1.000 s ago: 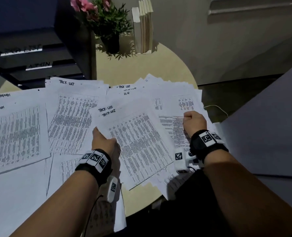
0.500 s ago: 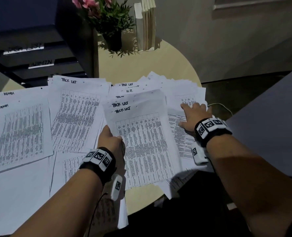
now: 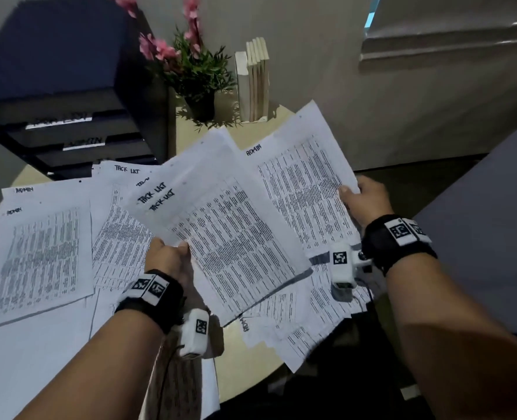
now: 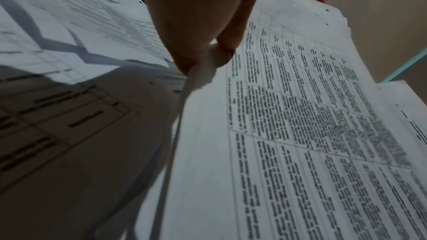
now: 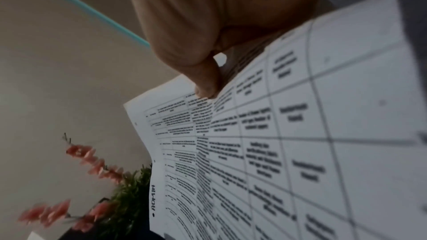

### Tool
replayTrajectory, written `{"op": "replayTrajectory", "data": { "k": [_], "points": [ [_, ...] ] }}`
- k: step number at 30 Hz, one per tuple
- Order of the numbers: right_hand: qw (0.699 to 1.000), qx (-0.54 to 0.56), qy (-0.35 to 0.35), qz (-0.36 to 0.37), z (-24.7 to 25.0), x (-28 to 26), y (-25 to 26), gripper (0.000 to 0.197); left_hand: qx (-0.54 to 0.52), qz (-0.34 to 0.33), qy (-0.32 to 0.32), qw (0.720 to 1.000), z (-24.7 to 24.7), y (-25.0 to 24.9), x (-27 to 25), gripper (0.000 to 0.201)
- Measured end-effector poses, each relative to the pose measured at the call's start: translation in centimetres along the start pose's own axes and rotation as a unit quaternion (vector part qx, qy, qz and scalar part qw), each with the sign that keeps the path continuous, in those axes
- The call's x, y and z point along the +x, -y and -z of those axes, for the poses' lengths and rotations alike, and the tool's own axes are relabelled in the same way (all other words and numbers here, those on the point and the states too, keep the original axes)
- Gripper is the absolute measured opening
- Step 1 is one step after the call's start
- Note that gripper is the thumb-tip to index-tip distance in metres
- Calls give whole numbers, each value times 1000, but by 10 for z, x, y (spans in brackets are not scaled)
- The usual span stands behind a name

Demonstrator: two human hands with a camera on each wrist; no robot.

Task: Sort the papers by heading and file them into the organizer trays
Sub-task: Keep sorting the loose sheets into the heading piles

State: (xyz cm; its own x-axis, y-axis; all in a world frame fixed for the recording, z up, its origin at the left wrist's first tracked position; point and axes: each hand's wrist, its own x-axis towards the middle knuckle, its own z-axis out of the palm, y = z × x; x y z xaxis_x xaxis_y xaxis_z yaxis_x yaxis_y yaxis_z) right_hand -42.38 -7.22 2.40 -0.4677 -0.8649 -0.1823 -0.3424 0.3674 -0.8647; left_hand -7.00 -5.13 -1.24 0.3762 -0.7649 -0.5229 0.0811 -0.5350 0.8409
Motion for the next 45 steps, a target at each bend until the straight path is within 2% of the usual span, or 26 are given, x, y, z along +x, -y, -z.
{"op": "replayTrajectory", "data": {
  "k": [4, 9, 11, 13, 15, 17, 19, 20, 21, 22, 24, 25, 27, 28, 29, 30, 32, 34, 37, 38, 40, 42, 43, 45],
  "points": [
    [998, 53, 24, -32, 3, -5, 0, 25, -21, -1, 10, 1000, -1, -9, -4, 47],
    [999, 15, 37, 14, 9, -9, 17, 25, -56, -49, 21, 997, -15, -21, -22, 35],
    [997, 61, 47, 12, 8, -17, 25, 22, -83, -56, 42, 994, -23, -21, -28, 27],
    [986, 143, 87, -7, 1, -29, 29, 19, -111, -26, 68, 991, -26, -20, -22, 21],
    [975, 171, 141, -18, -13, -36, 19, 16, -95, -17, 69, 993, -26, -18, -17, 24],
    [968, 149, 198, -39, -28, -47, 12, 13, -94, 19, 69, 993, -28, -15, -16, 6],
    [962, 130, 231, -67, -41, -56, 8, 17, -25, 30, 43, 998, -27, -6, -13, 56],
    [958, 128, 244, -84, -45, -60, 8, 26, 23, -1, 26, 999, -25, -1, -10, 66],
    [955, 113, 254, -103, -46, -62, 9, 34, 94, -27, 6, 995, -22, -2, -13, 70],
    [953, 100, 262, -118, -46, -62, 9, 37, 119, -34, 2, 992, -20, -1, -13, 70],
    [951, 91, 262, -138, -49, -59, 6, 38, 120, -30, 5, 992, -17, 1, -16, 68],
    [954, 72, 266, -122, -51, -57, 3, 33, 119, -27, 6, 992, -18, 0, -19, 69],
    [967, -5, 247, -69, -60, -54, -7, 11, 86, -22, 15, 996, -23, 4, -25, 71],
    [973, -32, 223, -52, -65, -53, -12, 6, 82, -23, 25, 996, -25, 4, -28, 70],
    [979, -46, 193, -46, -69, -52, -18, 18, 89, -19, 34, 995, -27, 3, -30, 68],
    [984, -63, 161, -45, -71, -51, -23, 20, 99, -9, 47, 994, -28, 3, -30, 64],
    [987, -115, 104, -45, -71, -48, -29, 14, 136, 1, 77, 988, -28, 7, -24, 58],
    [986, -137, 77, -54, -71, -43, -39, 10, 166, 2, 107, 980, -25, 13, -21, 59],
    [990, -119, 59, -53, -71, -41, -52, 5, 184, -33, 94, 978, -21, 17, -24, 42],
    [992, -99, 57, -56, -71, -41, -55, 6, 173, -42, 88, 980, -20, 19, -24, 44],
    [995, -47, 63, -66, -70, -40, -59, 19, 147, -60, 92, 983, -18, 20, -24, 70],
    [994, 1, 76, -84, -69, -38, -61, 21, 144, -89, 94, 981, -17, 18, -26, 91],
    [992, 22, 82, -92, -69, -37, -61, 19, 131, -97, 99, 982, -16, 16, -28, 94],
    [984, 84, 103, -116, -70, -34, -61, 11, 77, -93, 122, 985, -16, 15, -29, 85]
  ]
}}
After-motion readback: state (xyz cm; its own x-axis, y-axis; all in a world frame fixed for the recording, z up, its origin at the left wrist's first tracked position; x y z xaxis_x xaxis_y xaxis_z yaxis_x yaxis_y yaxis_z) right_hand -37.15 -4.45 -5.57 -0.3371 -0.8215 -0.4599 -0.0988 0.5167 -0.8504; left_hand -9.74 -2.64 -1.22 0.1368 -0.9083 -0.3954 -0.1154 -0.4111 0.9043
